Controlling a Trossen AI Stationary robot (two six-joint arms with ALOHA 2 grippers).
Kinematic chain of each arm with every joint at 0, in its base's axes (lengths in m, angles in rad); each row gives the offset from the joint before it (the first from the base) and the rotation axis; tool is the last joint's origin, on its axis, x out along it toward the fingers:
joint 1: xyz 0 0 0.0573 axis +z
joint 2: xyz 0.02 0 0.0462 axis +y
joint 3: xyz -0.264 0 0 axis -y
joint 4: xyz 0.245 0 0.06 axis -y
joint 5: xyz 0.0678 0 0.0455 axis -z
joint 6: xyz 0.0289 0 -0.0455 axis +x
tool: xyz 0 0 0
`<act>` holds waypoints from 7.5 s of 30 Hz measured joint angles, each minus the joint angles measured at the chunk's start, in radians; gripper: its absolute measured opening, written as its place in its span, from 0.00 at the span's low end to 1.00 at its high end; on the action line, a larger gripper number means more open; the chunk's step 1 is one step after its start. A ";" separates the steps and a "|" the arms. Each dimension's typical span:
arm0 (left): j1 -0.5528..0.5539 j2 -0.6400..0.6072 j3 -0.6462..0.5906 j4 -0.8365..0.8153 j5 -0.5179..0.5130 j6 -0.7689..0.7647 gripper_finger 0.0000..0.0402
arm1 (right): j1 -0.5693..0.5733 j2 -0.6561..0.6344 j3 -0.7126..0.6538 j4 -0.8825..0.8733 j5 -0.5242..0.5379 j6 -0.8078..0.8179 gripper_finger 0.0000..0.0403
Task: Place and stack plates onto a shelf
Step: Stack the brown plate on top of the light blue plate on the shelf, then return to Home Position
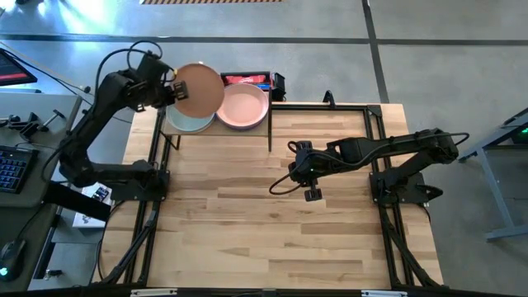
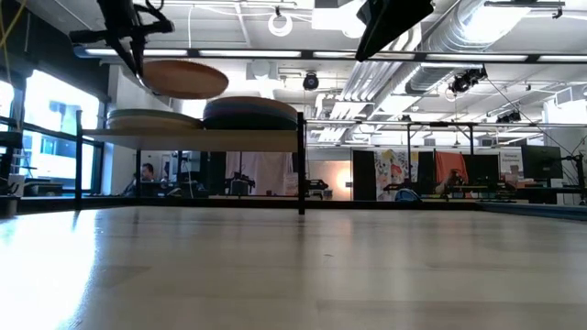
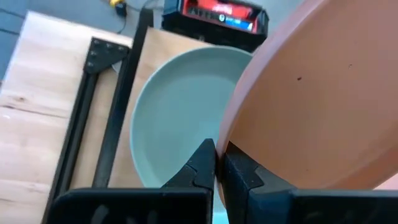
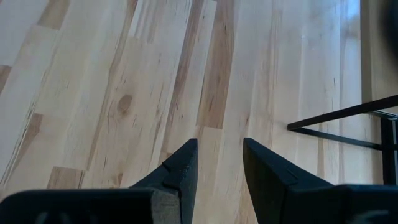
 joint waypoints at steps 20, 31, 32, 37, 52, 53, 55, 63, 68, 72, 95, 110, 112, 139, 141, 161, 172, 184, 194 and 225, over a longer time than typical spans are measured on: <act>0.073 0.051 0.000 -0.212 -0.037 -0.009 0.00 | 0.000 0.000 0.000 0.000 -0.047 0.001 0.26; 0.073 0.083 -0.001 -0.202 -0.013 0.015 0.00 | 0.000 0.000 0.000 0.000 -0.048 0.024 0.26; 0.073 0.084 -0.001 -0.202 -0.012 0.015 0.00 | 0.000 0.000 0.000 0.000 -0.048 0.024 0.26; 0.073 0.084 -0.001 -0.202 -0.002 0.037 0.03 | 0.000 0.000 0.000 -0.001 -0.048 0.024 0.26; 0.073 0.084 -0.001 -0.201 0.047 0.118 0.20 | 0.000 0.000 0.000 -0.001 -0.048 0.024 0.26; 0.073 0.084 -0.001 -0.201 0.062 0.125 0.20 | 0.000 0.000 0.000 -0.001 -0.048 0.024 0.26; 0.072 0.084 -0.001 -0.201 0.099 0.143 0.20 | 0.000 0.000 0.000 -0.001 -0.048 0.025 0.26; 0.024 0.084 -0.001 -0.180 0.210 0.243 0.18 | 0.000 0.000 0.000 -0.001 -0.048 0.048 0.26; -0.033 0.089 -0.001 -0.002 0.182 0.221 0.18 | 0.000 0.000 0.000 -0.001 -0.048 0.053 0.26; -0.065 0.126 -0.001 0.105 0.161 0.184 0.18 | 0.000 0.000 0.000 0.000 -0.048 0.069 0.26; -0.069 0.381 0.000 0.129 0.164 0.217 0.18 | 0.000 0.000 0.000 0.000 -0.048 0.069 0.26; -0.067 0.351 -0.002 0.127 0.214 0.260 0.18 | 0.000 0.000 0.000 0.000 -0.048 0.068 0.26; -0.067 0.324 -0.002 0.158 0.215 0.260 0.18 | 0.000 0.000 0.000 0.000 -0.048 0.067 0.26; -0.551 -0.151 -0.005 0.016 0.155 0.217 0.18 | -0.208 -0.167 -0.334 0.336 -0.202 0.128 0.26; -0.584 -0.146 -0.040 0.011 0.150 0.200 0.18 | -0.211 -0.168 -0.317 0.337 -0.202 0.123 0.26; -0.621 -0.145 -0.428 0.036 -0.062 0.153 0.18 | -0.217 -0.167 -0.297 0.311 -0.202 0.121 0.26; -0.486 -0.130 -0.428 0.063 -0.098 0.236 0.18 | -0.217 -0.167 -0.297 0.311 -0.202 0.121 0.26; -0.413 -0.061 -0.428 0.130 -0.055 0.303 0.18 | -0.217 -0.167 -0.297 0.302 -0.201 0.129 0.26; -0.524 -0.181 -0.391 0.190 0.021 0.149 0.18 | -0.216 -0.167 -0.349 0.334 -0.253 0.076 0.26; -1.090 -0.416 -1.079 1.187 -0.024 0.189 0.18 | -0.217 -0.167 -0.837 1.027 -0.250 0.270 0.26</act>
